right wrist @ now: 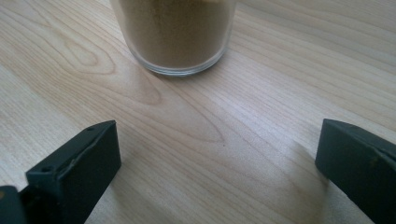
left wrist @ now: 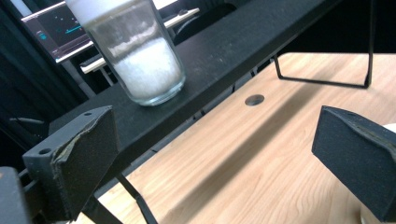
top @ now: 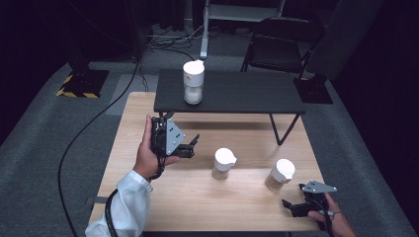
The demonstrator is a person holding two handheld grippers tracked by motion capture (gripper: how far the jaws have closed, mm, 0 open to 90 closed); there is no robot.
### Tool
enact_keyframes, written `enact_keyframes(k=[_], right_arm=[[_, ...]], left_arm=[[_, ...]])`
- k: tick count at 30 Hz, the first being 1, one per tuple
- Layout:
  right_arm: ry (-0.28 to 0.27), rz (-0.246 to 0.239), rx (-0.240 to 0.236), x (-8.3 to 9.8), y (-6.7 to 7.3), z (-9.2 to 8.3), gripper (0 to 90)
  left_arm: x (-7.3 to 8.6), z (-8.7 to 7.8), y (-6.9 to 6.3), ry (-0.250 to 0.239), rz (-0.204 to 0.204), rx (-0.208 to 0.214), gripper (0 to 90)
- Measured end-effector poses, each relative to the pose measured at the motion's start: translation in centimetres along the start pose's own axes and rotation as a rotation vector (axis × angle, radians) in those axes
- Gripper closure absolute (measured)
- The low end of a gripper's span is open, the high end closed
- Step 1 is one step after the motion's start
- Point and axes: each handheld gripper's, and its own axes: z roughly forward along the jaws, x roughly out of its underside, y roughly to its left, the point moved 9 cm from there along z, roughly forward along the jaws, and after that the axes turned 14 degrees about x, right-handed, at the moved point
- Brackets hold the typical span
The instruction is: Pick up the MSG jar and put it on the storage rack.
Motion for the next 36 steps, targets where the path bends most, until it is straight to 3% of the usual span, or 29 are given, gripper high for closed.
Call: enact_keyframes(k=[13,17,31,36], right_arm=[[0.000,0.001,0.000,0.0,0.0,0.0,0.0],[0.000,0.001,0.001,0.0,0.0,0.0,0.0],[0.000,0.001,0.002,0.0,0.0,0.0,0.0],[0.000,0.002,0.001,0.0,0.0,0.0,0.0]], left_arm=[[2.9,0.4,-1.7,0.113,0.032,0.027,0.3],[3.8,0.5,-2.4,0.158,0.060,0.032,0.4],[7.4,1.3,-4.2,0.281,0.026,0.098,0.4],[8.8,1.5,-4.5,0.324,-0.012,0.108,0.5]])
